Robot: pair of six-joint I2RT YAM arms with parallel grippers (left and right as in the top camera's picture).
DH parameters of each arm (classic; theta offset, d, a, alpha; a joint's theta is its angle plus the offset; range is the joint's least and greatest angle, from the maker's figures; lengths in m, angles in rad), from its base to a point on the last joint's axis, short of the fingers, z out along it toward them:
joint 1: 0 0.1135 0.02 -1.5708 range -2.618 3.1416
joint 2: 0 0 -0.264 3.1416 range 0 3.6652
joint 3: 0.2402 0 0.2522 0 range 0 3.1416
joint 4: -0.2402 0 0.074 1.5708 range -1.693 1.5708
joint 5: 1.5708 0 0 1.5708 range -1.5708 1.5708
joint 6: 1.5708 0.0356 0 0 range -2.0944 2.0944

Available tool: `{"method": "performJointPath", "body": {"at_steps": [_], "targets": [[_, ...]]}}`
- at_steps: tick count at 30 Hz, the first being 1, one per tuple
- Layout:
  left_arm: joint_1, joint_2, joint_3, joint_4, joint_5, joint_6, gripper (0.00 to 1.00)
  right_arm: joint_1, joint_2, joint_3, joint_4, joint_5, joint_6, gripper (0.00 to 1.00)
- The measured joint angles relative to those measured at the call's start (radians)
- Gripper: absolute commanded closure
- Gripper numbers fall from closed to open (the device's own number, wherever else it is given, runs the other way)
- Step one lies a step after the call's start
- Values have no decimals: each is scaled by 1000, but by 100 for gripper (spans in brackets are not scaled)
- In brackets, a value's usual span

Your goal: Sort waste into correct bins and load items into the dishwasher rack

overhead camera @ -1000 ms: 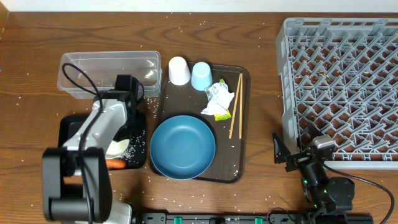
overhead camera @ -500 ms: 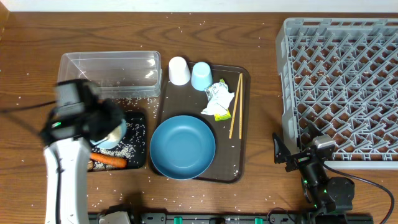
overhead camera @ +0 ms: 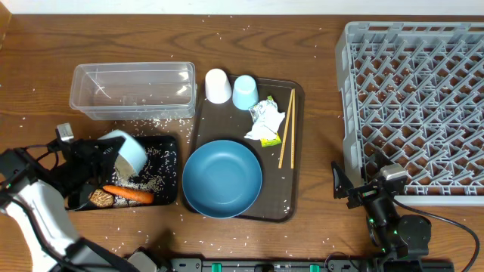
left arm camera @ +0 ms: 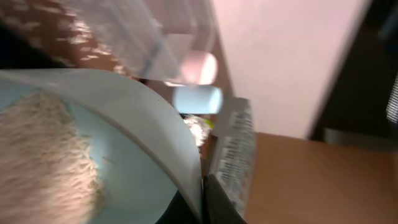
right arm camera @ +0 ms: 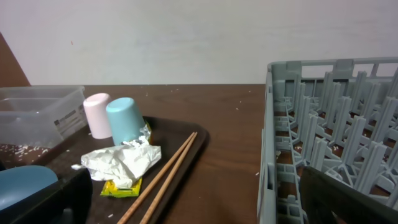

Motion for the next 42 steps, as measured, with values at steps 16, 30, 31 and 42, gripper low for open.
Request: {"method": "performJointPath", "body": {"at_steps": [16, 30, 31, 42], "targets": [[1, 238, 0, -6, 254, 77, 94, 0, 0, 0, 0, 0, 0, 1], [57, 238, -2, -72, 273, -34, 94, 0, 0, 0, 0, 0, 0, 1], [60, 238, -2, -77, 273, -37, 94, 0, 0, 0, 0, 0, 0, 1], [64, 238, -2, -145, 272, -39, 94, 0, 0, 0, 0, 0, 0, 1]]}}
